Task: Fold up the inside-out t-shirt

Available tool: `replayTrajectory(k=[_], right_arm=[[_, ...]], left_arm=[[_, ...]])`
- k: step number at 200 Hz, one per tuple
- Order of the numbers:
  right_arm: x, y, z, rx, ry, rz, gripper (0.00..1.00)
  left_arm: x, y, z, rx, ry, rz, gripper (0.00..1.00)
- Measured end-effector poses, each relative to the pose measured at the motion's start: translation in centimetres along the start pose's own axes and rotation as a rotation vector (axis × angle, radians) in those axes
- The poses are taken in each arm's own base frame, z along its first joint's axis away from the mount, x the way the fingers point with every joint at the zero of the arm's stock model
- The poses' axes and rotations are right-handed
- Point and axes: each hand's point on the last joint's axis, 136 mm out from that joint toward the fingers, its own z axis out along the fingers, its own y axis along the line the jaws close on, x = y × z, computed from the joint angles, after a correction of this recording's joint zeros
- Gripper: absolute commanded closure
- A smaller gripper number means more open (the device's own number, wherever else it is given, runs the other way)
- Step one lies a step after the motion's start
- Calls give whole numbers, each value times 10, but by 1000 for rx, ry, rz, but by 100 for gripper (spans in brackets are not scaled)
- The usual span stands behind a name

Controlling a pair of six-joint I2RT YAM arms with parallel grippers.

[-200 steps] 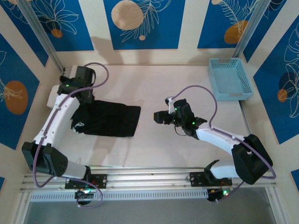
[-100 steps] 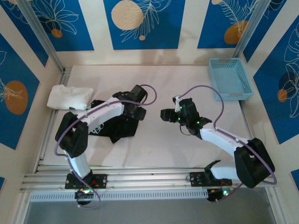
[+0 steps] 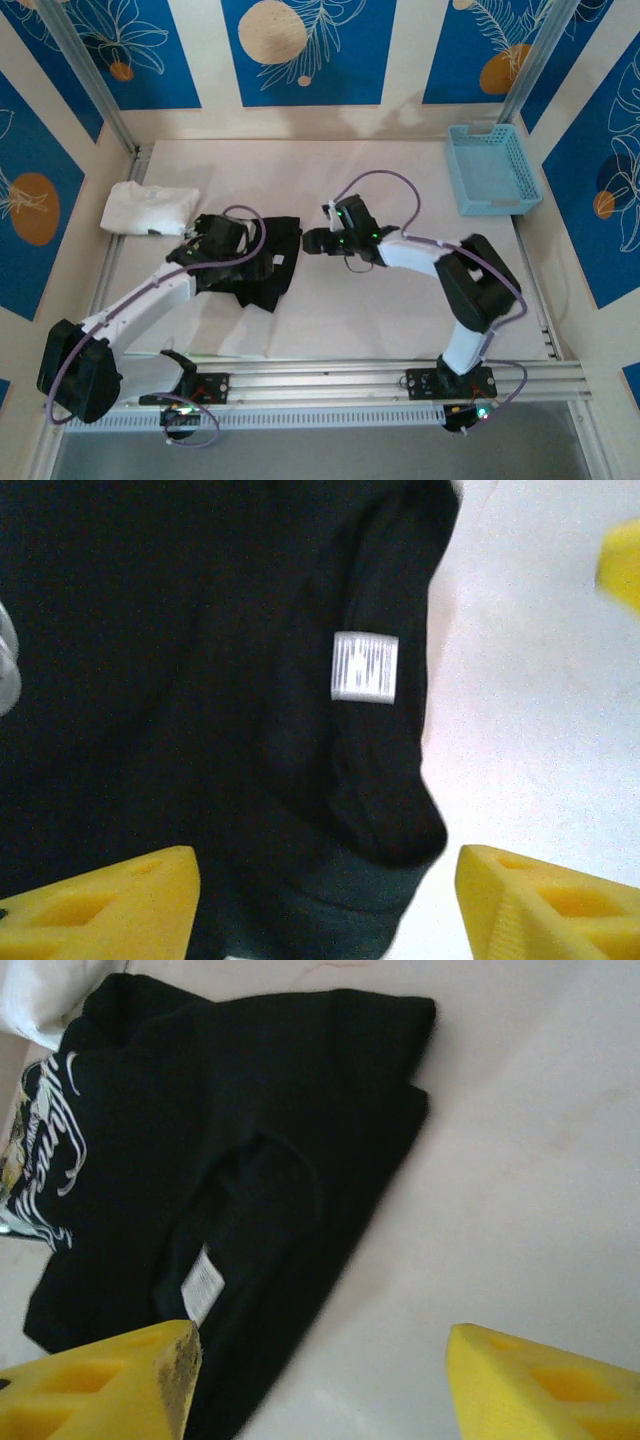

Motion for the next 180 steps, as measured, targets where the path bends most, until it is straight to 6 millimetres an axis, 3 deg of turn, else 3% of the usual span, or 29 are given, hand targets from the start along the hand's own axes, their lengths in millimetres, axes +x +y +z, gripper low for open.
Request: replayTrajectory(k=[27, 60, 122, 142, 180], right_arm=[[-8, 2, 34, -36, 45, 54, 46], [0, -6, 63, -43, 113, 108, 57], [-2, -3, 68, -61, 125, 129, 72], [-2, -2, 68, -62, 127, 129, 77], [-3, -1, 68, -65, 124, 128, 85]], left_arm=[[33, -2, 18, 51, 66, -45, 39], [37, -20, 27, 107, 63, -29, 40], [45, -24, 52, 10, 114, 89, 47], [41, -28, 56, -25, 111, 138, 54], [34, -31, 62, -69, 98, 206, 83]])
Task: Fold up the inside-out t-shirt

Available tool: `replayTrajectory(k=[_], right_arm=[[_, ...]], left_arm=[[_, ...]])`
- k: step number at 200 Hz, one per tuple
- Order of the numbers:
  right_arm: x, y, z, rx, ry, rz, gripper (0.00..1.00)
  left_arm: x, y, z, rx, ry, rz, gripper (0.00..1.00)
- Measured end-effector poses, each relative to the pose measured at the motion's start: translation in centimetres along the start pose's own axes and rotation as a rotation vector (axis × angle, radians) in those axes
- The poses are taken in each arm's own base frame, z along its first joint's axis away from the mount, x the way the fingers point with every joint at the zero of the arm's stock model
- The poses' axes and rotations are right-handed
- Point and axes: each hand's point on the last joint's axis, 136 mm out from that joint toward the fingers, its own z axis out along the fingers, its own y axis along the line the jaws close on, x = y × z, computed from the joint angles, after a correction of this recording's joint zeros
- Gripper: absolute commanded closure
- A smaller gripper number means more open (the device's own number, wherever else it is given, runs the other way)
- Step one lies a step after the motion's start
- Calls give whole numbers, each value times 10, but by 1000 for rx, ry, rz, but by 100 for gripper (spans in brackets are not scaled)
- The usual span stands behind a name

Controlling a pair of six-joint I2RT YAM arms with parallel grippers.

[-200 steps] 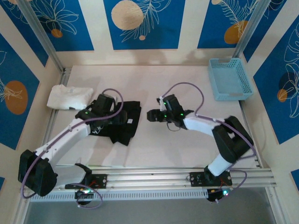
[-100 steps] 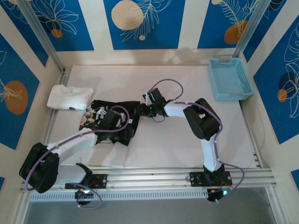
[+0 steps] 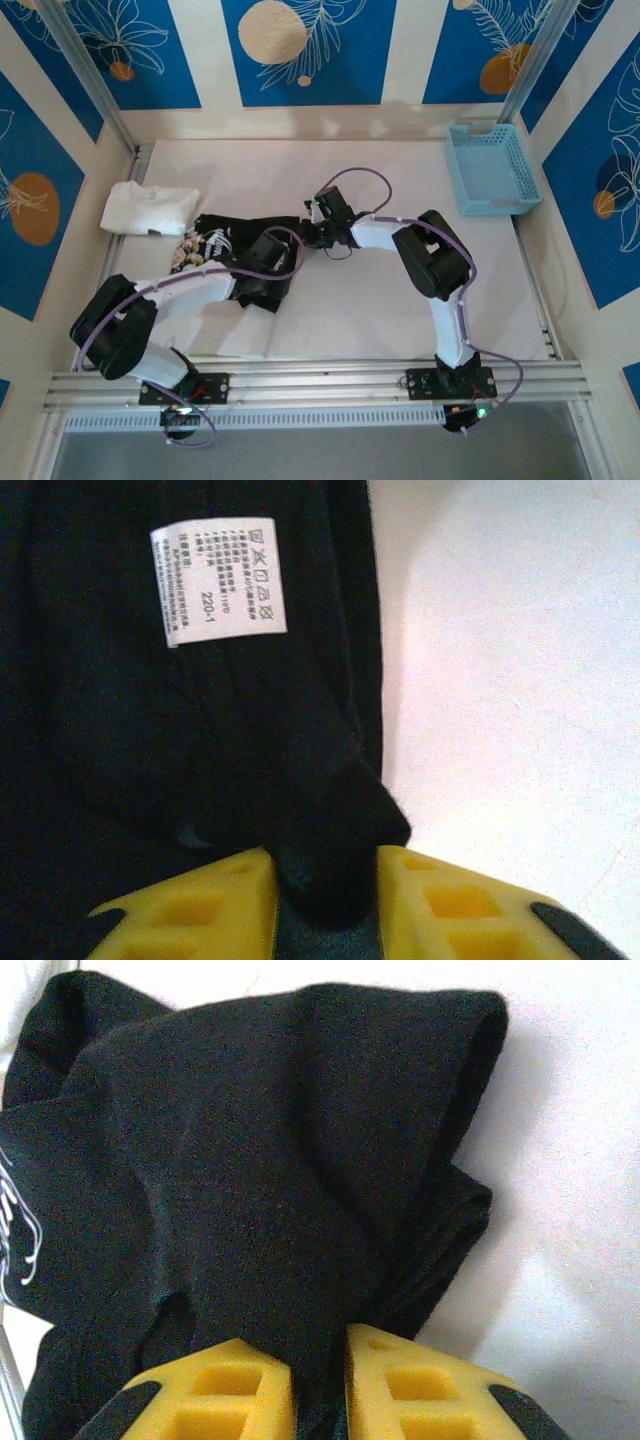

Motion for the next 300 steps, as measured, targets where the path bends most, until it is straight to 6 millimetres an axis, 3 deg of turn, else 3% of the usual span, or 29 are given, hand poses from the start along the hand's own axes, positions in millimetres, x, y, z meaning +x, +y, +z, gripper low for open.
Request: replayTrajectory(k=[22, 42, 105, 162, 188, 208, 243, 268, 281, 300], right_arm=[[0, 1, 0, -3, 1, -4, 88], [-1, 2, -1, -6, 4, -4, 91], [-10, 13, -4, -27, 1, -28, 91], [-13, 11, -8, -11, 12, -37, 84], [-16, 3, -11, 12, 16, -34, 79], [-22, -9, -17, 36, 11, -27, 71], [-25, -33, -34, 107, -3, -24, 59], [-13, -37, -62, 133, -16, -29, 55], [0, -28, -74, 111, -16, -45, 53], [31, 1, -76, 37, 23, -86, 52]], left_arm=[[-1, 0, 0, -6, -2, 7, 96], [-1, -1, 0, -2, -6, 11, 100], [-20, -15, -24, 79, -97, 6, 100], [-31, -29, -22, 145, -130, -5, 97], [-35, -42, -8, 203, -117, -30, 84], [-38, -54, 1, 254, -97, -39, 63], [-45, -57, -13, 279, -129, -4, 43], [-66, -38, -53, 274, -248, -18, 33], [-82, -8, -76, 244, -334, -86, 31], [-95, 57, -96, 149, -424, -245, 30]])
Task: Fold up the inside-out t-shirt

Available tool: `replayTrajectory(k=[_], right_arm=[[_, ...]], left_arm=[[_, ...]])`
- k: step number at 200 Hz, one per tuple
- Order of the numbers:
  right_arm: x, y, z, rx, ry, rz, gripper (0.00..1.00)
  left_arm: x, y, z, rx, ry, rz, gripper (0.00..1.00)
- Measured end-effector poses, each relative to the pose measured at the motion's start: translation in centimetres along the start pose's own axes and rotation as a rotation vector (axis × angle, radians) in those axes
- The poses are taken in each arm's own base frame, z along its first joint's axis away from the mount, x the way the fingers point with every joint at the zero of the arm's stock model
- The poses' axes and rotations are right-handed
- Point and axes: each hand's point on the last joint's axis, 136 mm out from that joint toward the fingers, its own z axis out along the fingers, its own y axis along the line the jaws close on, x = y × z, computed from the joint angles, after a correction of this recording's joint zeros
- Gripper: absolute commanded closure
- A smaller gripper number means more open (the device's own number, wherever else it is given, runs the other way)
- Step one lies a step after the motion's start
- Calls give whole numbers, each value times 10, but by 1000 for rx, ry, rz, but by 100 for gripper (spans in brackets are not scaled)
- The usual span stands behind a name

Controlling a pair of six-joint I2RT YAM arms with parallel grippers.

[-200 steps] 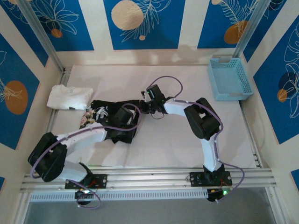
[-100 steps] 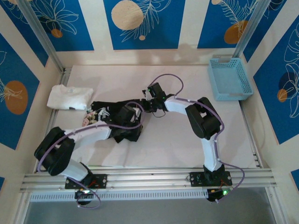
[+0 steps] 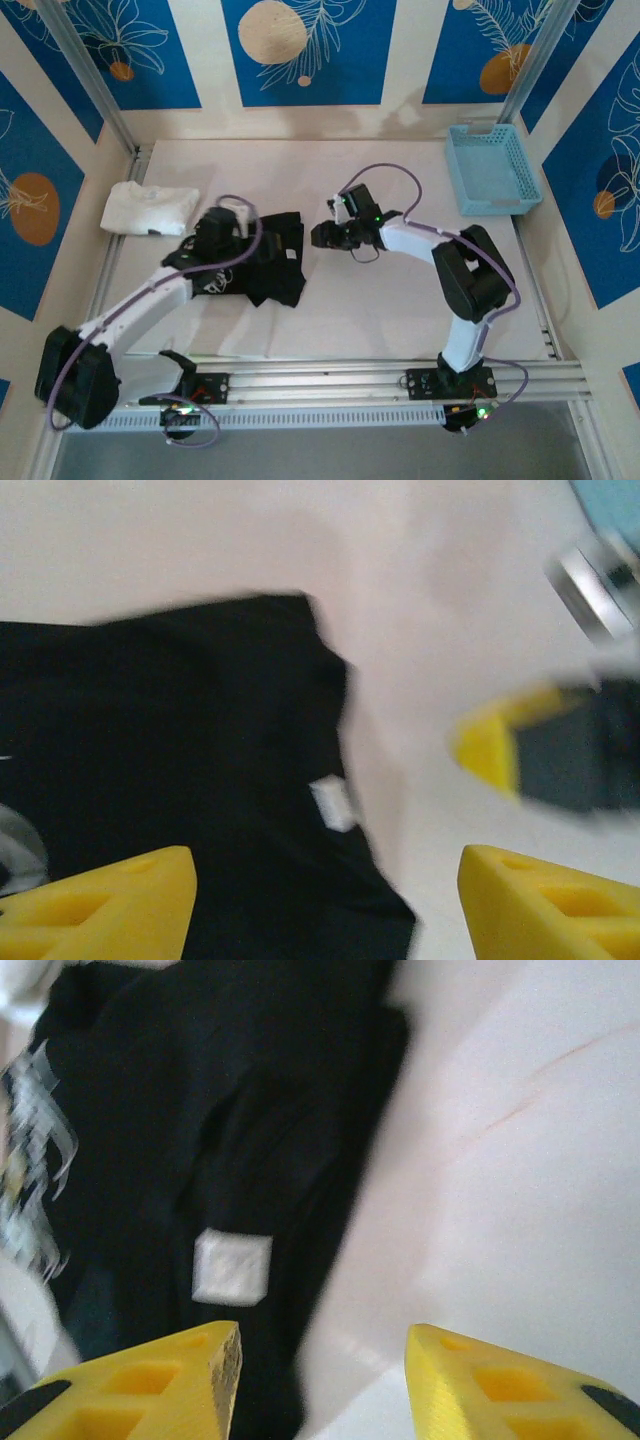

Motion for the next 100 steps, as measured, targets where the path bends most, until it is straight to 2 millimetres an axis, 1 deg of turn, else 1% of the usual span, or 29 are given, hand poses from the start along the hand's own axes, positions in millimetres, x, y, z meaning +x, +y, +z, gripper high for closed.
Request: replayTrajectory(k=[12, 22, 25, 37, 44, 53, 61, 74, 85, 100], right_arm=[[23, 24, 9, -47, 47, -43, 52], [46, 43, 18, -79, 94, -84, 52], [52, 48, 20, -87, 106, -95, 52], [78, 69, 28, -123, 160, -143, 52], [89, 80, 31, -143, 181, -167, 52], [100, 89, 35, -164, 203, -186, 52], [104, 93, 38, -170, 218, -188, 52], [103, 91, 47, -159, 224, -180, 53], [99, 82, 54, -135, 222, -160, 53], [89, 66, 60, -97, 217, -124, 54]], left_arm=[[-8, 37, -6, -79, -36, -84, 29], [-7, 65, -9, -138, -47, -151, 29], [-6, 76, -10, -161, -49, -178, 29], [6, 105, -11, -220, -39, -257, 29], [13, 119, -11, -245, -31, -300, 28], [24, 136, -11, -276, -15, -348, 28], [33, 147, -10, -293, 1, -387, 28], [45, 158, -6, -309, 30, -428, 28], [55, 160, -2, -304, 56, -444, 28], [65, 157, 2, -276, 80, -451, 28]])
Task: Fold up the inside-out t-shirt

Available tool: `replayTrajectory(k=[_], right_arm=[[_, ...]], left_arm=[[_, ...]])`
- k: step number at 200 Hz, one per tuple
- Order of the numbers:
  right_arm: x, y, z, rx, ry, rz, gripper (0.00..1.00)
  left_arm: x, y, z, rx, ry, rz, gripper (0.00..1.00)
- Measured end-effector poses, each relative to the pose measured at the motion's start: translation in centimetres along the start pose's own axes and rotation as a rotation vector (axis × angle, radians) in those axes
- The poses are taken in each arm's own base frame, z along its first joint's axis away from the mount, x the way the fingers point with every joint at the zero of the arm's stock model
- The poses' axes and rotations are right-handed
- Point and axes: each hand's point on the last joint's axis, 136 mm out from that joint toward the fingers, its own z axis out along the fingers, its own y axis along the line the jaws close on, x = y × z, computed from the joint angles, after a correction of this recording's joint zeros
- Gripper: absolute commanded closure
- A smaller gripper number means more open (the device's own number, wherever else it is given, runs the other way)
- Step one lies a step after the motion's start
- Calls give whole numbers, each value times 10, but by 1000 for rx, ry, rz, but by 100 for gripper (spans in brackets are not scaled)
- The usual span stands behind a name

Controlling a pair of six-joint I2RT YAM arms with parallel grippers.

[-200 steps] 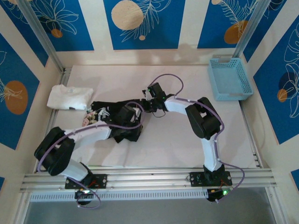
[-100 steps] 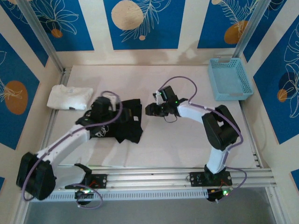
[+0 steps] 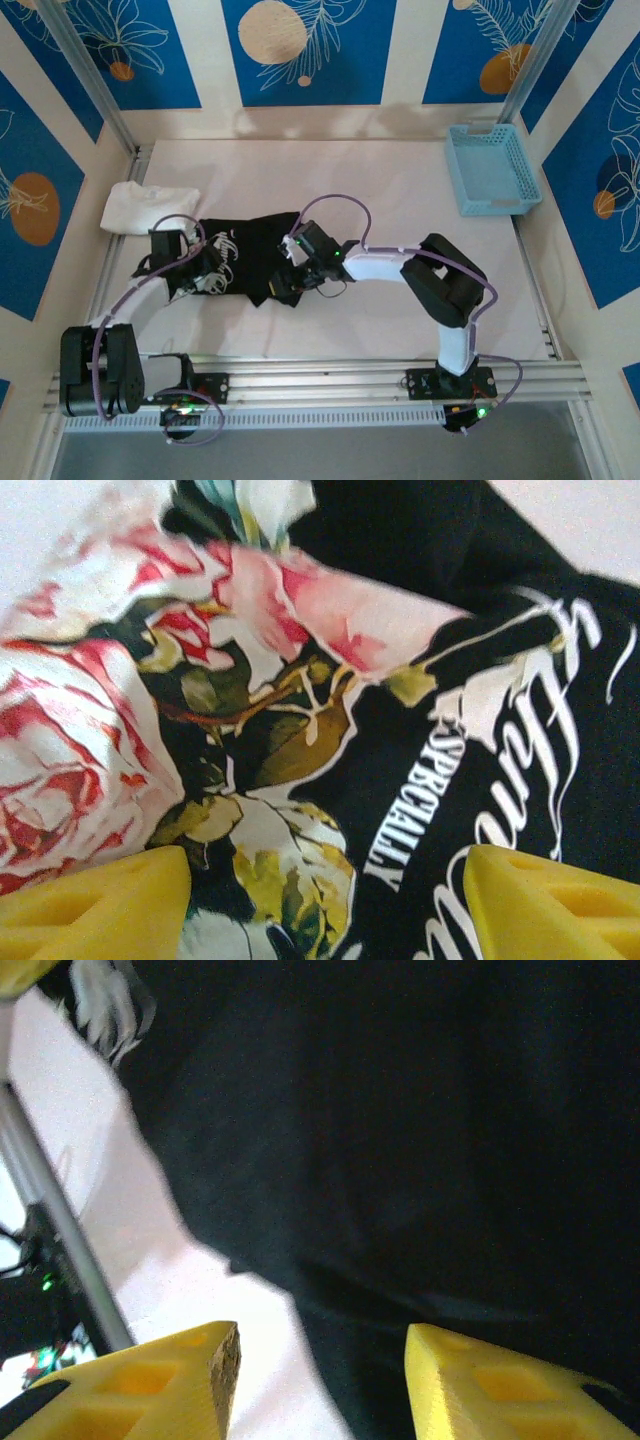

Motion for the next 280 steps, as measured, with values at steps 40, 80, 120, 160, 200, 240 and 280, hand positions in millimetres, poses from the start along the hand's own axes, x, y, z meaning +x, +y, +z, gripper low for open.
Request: replayTrajectory(k=[40, 80, 120, 160, 200, 240, 280], right_arm=[[-31, -47, -18, 86, -61, 98, 54], [-66, -116, -65, 248, -160, 177, 52], [-90, -148, -128, 345, -286, 203, 51], [-74, -68, -117, 182, -296, 50, 51], [-17, 1, -40, 12, -110, -38, 52], [-5, -22, -15, 30, -52, 58, 57], [-7, -54, -23, 77, -57, 158, 60]], left_arm=[[54, -22, 5, 108, 122, 56, 28], [141, -107, -18, 359, 269, 251, 28], [157, -179, -51, 533, 301, 396, 25], [59, -159, -60, 482, 31, 270, 28], [49, -116, -15, 327, 80, 214, 32], [53, -81, 14, 210, 118, 210, 40], [66, -46, 19, 132, 100, 183, 52]])
